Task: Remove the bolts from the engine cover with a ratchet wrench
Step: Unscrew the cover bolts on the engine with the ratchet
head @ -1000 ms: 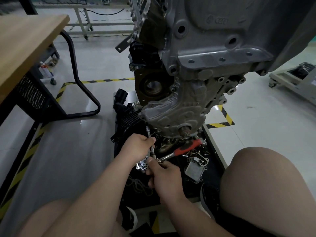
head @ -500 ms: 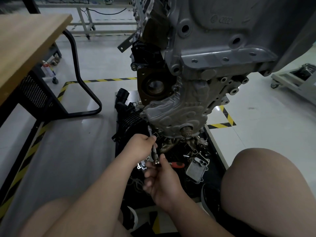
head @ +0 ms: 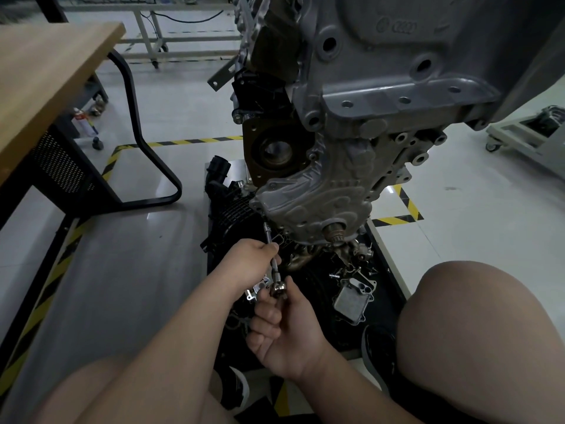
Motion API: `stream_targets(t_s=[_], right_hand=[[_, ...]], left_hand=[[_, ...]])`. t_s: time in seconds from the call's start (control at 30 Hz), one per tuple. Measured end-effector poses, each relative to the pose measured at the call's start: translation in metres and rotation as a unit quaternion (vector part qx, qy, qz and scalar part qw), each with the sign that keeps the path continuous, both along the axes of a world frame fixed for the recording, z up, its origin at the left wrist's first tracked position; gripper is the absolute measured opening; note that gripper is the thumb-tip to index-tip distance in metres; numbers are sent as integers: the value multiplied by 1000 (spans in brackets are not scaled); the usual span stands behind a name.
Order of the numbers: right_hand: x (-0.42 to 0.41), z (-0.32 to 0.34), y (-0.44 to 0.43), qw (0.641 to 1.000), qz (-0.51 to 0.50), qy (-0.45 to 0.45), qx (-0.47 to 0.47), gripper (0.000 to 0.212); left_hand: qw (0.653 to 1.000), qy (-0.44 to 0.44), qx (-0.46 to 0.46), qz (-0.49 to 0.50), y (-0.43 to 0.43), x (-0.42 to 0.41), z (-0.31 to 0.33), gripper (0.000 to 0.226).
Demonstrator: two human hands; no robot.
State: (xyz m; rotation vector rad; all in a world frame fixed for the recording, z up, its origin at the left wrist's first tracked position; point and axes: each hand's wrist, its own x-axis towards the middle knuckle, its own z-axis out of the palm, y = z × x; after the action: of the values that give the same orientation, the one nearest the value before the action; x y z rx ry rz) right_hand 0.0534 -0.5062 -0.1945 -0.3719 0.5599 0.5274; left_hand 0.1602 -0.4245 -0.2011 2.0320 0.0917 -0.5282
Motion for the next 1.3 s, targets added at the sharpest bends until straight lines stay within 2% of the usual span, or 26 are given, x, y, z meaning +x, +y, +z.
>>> stream_targets(t_s=[0.3, 0.4, 0.5, 0.6, 0.63, 0.73, 0.77, 0.8, 0.83, 0.87, 1.0, 1.13, 1.2, 1.3], right_hand=[[0, -5, 2, 989, 15, -21, -147, 61], [-1, -10, 1, 965, 32, -49, -257, 54], [-1, -16, -4, 891, 53, -106, -439, 50], [0, -19, -15, 807, 69, -157, -566, 49], [1, -20, -19, 762, 89, -171, -618, 52], [5, -22, -27, 595, 170, -197, -761, 49], [6, -23, -28, 550, 189, -200, -789, 49], [7, -24, -27, 529, 195, -201, -801, 48], [7, -24, -27, 533, 197, -201, -798, 48], [8, -25, -27, 564, 189, -200, -779, 49], [6, -22, -25, 767, 126, -190, -599, 49], [3, -15, -15, 926, 98, -95, -353, 50], [3, -13, -14, 973, 85, -47, -209, 51], [2, -13, -14, 997, 54, -26, -52, 51]], left_hand=[[999, -41, 15, 3, 1, -1, 0, 48], [998, -55, 32, -4, 2, -1, 0, 45], [996, -71, 56, -17, 2, -2, 0, 42], [993, -84, 79, -24, 0, -2, 0, 42], [992, -89, 89, -26, 0, -2, 0, 43], [987, -96, 123, -33, -2, 0, -2, 43], [987, -95, 127, -32, -2, 0, -3, 44], [987, -95, 128, -31, -2, 0, -4, 45], [987, -96, 129, -29, -2, 1, -4, 45], [986, -97, 131, -30, -2, 1, -5, 44], [987, -91, 131, -29, -1, 1, -3, 40], [995, -56, 81, -23, -1, 1, 2, 41], [996, -40, 72, -30, 0, 0, 5, 42], [998, -14, 49, -34, 1, -1, 10, 41]])
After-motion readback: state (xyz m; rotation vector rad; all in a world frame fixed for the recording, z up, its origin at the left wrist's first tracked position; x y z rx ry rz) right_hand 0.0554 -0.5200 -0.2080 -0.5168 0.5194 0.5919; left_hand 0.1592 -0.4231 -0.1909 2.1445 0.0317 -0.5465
